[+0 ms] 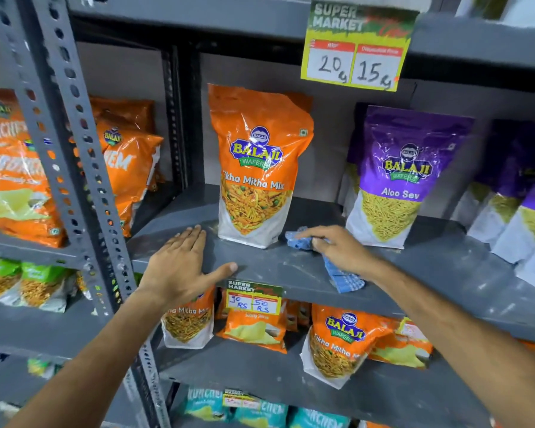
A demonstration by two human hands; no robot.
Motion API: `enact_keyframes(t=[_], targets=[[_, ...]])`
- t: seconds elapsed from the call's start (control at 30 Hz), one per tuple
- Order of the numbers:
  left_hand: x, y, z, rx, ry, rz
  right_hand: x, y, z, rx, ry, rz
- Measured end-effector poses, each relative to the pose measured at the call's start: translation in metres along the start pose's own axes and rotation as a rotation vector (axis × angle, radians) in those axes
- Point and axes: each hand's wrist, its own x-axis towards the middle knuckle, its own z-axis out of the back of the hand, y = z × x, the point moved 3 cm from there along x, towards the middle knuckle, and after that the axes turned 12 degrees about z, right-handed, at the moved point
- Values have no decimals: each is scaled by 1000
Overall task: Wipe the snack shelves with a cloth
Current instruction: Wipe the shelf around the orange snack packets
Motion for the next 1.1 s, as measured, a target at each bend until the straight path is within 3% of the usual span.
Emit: enact_keyframes(t=[0.1,0.2,0.33,0.47,0.63,0.7,0.9,1.1], targets=[[0,0,0,-13,-3,11,15,-10,21,40,-135,-100],[0,0,1,-21,-6,14,29,-19,14,-107,-85,-209],[0,0,0,-28,-22,11,26,-13,-13,-202,-17,-100],[1,-2,0,-17,-50,6,4,2,-18,-32,25,-17],[3,0,-2,-13,-83,0,49,-18,7,-102,-351,-312],[2,0,-1,-26,-98,-1,84,-34,10,-154,-400,-403],[1,1,0,-43,-142,-13,135,-80,5,-575,-263,-497],[3,2,-2,-29,-147,-12,147,-103,-5,-502,-236,-521]])
